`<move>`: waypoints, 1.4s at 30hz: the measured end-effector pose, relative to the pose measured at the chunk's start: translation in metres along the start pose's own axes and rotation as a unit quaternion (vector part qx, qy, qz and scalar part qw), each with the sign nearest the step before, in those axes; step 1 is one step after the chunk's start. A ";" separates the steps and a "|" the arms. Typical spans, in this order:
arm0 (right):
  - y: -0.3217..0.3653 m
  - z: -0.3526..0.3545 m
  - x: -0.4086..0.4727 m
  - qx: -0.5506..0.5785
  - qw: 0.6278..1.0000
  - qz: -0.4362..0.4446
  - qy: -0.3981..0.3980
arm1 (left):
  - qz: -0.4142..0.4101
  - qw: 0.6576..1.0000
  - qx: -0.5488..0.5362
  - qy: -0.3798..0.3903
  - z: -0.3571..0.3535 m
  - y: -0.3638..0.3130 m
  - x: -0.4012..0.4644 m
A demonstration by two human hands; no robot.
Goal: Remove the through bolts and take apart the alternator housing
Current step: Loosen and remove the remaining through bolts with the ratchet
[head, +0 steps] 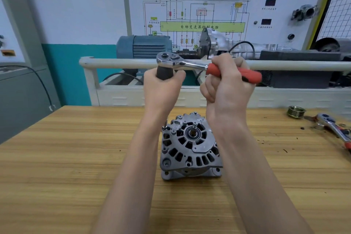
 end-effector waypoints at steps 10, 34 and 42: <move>-0.023 -0.024 0.035 -0.011 0.962 -0.210 0.172 | -0.023 0.939 -0.074 0.335 -0.029 -0.007 -0.010; -0.011 -0.007 0.012 0.005 0.995 -0.092 0.050 | -0.008 0.990 -0.050 0.132 -0.006 -0.002 0.001; 0.001 0.004 0.006 -0.005 0.998 -0.060 0.026 | -0.017 0.992 -0.002 0.125 -0.011 -0.001 0.003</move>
Point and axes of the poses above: each hand's wrist, its own x-axis towards the middle knuckle, its own z-axis out of the back of the hand, y = z × x, the point moved 9 cm from there along x, towards the middle knuckle, and after that the axes turned 14 degrees about y, right-handed, at the moved point
